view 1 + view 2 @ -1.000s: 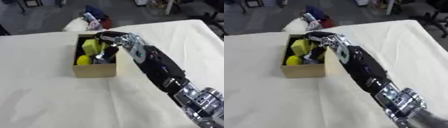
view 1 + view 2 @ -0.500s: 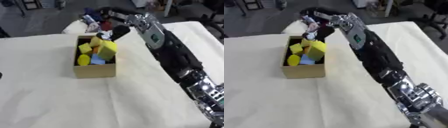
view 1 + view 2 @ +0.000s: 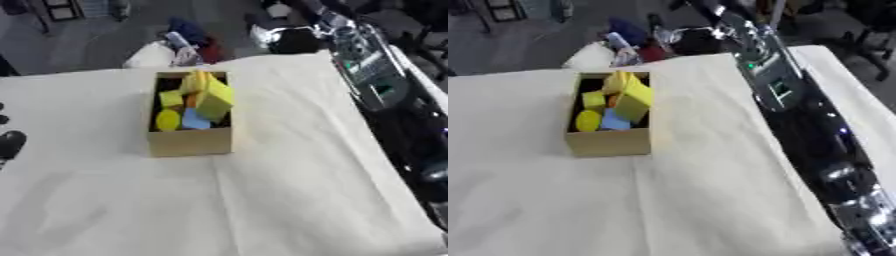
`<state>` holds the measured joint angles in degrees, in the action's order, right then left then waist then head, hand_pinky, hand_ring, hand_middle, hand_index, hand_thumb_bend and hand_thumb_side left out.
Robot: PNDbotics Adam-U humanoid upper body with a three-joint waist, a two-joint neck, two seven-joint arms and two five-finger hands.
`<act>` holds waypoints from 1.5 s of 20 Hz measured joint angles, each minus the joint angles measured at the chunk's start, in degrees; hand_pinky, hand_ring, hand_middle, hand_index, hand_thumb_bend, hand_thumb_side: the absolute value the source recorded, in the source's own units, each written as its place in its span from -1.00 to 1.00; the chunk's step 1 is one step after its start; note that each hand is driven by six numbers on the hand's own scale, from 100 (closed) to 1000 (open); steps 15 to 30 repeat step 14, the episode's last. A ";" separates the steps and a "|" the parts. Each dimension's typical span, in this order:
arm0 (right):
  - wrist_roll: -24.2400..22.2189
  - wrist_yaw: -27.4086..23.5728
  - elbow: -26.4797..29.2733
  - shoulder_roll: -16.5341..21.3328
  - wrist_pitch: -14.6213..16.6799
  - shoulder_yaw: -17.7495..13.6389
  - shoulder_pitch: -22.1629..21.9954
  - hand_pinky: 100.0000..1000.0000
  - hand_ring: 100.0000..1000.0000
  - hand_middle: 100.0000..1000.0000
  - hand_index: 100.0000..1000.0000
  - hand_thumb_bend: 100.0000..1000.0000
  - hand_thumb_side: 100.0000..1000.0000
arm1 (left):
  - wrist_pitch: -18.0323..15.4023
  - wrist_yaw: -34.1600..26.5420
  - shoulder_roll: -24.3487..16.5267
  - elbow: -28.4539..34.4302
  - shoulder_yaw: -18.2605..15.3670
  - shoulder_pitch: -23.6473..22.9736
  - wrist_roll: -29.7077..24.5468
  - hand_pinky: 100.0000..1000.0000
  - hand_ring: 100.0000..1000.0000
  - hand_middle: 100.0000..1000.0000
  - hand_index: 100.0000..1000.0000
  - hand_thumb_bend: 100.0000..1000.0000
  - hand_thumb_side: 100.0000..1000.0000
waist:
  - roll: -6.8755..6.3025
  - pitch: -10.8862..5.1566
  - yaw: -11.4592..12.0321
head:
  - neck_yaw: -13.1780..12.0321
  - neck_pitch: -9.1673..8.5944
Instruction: Pick up objects on the table and place them in the box.
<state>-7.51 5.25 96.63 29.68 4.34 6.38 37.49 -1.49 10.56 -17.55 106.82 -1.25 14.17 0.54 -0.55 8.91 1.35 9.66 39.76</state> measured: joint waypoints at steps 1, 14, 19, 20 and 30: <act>1.43 -2.34 2.37 0.39 0.08 -0.65 -2.33 0.47 0.59 0.55 0.84 -1.00 -0.57 | -0.12 0.00 0.00 -0.11 -0.08 0.00 0.35 0.54 0.21 0.23 0.59 0.40 0.02 | 0.00 0.00 -0.40 | -0.50 0.00; 7.69 -7.33 11.23 -7.05 2.99 -4.33 -23.22 0.39 0.52 0.45 0.72 -1.00 -0.45 | -3.43 -1.58 0.99 0.24 -0.36 -1.51 3.63 0.53 0.16 0.17 0.55 0.38 0.00 | 0.03 0.28 -1.84 | -6.62 3.63; 7.69 -7.33 11.23 -7.05 2.99 -4.33 -23.22 0.39 0.52 0.45 0.72 -1.00 -0.45 | -3.43 -1.58 0.99 0.24 -0.36 -1.51 3.63 0.53 0.16 0.17 0.55 0.38 0.00 | 0.03 0.28 -1.84 | -6.62 3.63; 7.69 -7.33 11.23 -7.05 2.99 -4.33 -23.22 0.39 0.52 0.45 0.72 -1.00 -0.45 | -3.43 -1.58 0.99 0.24 -0.36 -1.51 3.63 0.53 0.16 0.17 0.55 0.38 0.00 | 0.03 0.28 -1.84 | -6.62 3.63; 7.69 -7.33 11.23 -7.05 2.99 -4.33 -23.22 0.39 0.52 0.45 0.72 -1.00 -0.45 | -3.43 -1.58 0.99 0.24 -0.36 -1.51 3.63 0.53 0.16 0.17 0.55 0.38 0.00 | 0.03 0.28 -1.84 | -6.62 3.63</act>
